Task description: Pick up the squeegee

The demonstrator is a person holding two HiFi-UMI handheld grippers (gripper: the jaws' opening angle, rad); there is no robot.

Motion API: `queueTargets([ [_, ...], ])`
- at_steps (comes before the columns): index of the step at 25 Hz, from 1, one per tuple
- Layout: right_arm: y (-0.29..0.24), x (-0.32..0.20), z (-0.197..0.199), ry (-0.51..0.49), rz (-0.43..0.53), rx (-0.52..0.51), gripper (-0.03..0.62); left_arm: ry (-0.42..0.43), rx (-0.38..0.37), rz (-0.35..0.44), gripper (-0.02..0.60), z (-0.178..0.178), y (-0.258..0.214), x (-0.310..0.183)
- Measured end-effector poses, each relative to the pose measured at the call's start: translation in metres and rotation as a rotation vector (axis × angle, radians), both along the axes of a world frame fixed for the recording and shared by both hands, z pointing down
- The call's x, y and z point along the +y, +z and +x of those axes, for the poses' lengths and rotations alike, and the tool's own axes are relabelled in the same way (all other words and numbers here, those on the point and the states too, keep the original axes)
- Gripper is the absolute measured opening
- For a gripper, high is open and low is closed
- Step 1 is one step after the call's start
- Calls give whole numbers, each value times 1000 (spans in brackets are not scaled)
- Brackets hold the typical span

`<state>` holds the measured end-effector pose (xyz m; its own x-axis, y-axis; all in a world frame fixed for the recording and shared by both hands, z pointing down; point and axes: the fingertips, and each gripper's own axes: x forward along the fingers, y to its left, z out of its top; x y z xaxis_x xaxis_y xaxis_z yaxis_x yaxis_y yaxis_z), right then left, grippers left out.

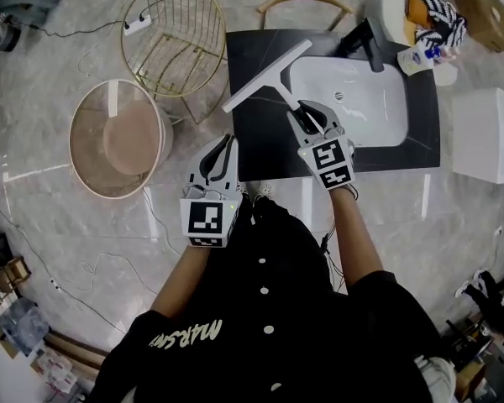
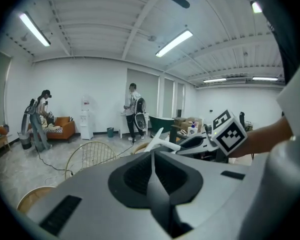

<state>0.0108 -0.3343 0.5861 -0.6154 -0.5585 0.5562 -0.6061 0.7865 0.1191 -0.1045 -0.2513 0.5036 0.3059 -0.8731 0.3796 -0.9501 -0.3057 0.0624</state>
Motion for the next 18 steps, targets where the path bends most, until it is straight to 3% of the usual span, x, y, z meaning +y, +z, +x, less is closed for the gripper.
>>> queueTargets([
  [9, -118, -11, 0, 51, 179, -180, 89, 41, -6, 131, 24, 7, -57, -25],
  [18, -203, -25, 9, 117, 348, -291, 87, 94, -27, 281, 25, 12, -111, -58],
])
